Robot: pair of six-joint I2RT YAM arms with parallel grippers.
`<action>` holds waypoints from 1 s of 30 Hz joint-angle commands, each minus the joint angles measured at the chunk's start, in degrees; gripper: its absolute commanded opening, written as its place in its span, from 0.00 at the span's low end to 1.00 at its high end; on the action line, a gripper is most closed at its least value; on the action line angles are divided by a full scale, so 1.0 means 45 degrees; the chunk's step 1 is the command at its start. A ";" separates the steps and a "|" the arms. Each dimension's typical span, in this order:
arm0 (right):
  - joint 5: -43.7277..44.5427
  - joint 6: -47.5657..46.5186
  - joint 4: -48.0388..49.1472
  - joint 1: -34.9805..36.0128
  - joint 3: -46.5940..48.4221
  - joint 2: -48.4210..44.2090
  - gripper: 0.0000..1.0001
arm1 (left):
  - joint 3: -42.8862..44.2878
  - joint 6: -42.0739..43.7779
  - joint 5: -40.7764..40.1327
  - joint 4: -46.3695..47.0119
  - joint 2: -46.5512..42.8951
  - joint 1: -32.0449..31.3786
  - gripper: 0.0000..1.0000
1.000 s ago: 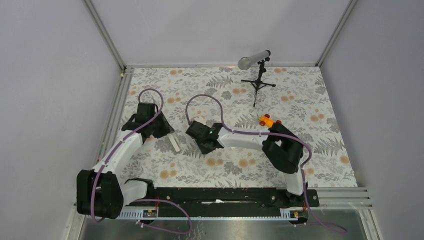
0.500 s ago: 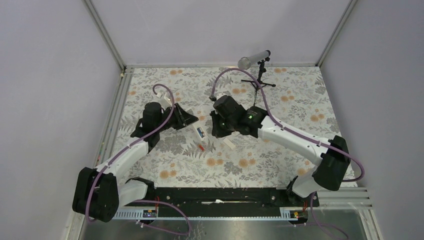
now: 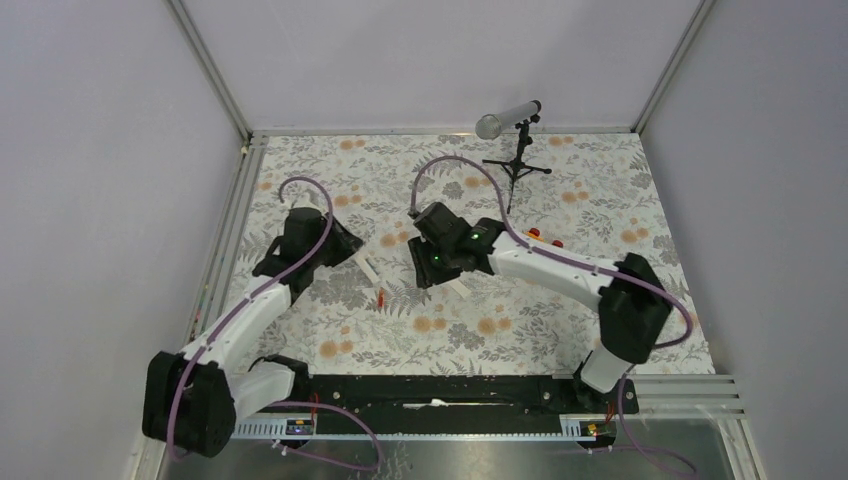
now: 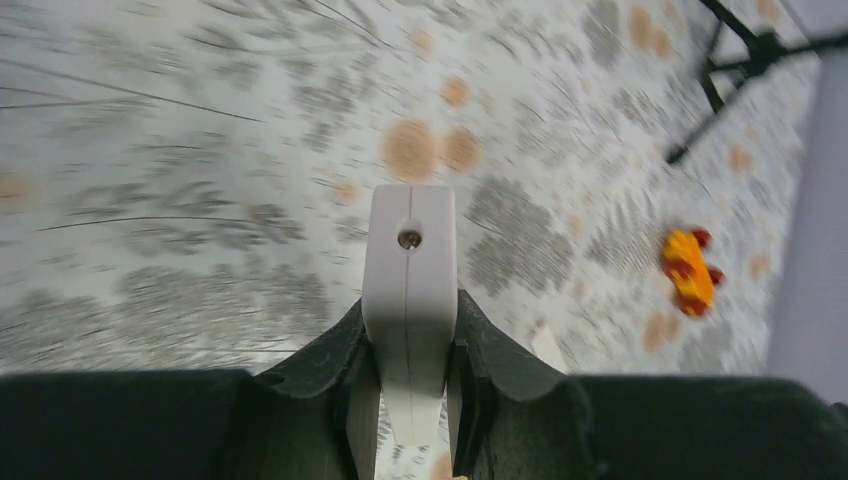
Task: Load the batteries into the remote control
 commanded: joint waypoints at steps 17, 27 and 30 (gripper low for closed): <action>0.3610 0.3382 -0.1842 0.2249 0.6750 0.7553 0.55 | 0.2388 0.0745 -0.9093 -0.6510 -0.3552 0.0673 0.06; 0.3567 0.3531 -0.2263 0.2444 0.7063 0.8481 0.39 | 0.2280 0.0926 -0.8594 -0.6530 -0.3675 0.0920 0.07; 0.3654 0.3561 -0.2362 0.2443 0.7055 0.8516 0.30 | 0.2239 0.0927 -0.8433 -0.6515 -0.3668 0.0941 0.07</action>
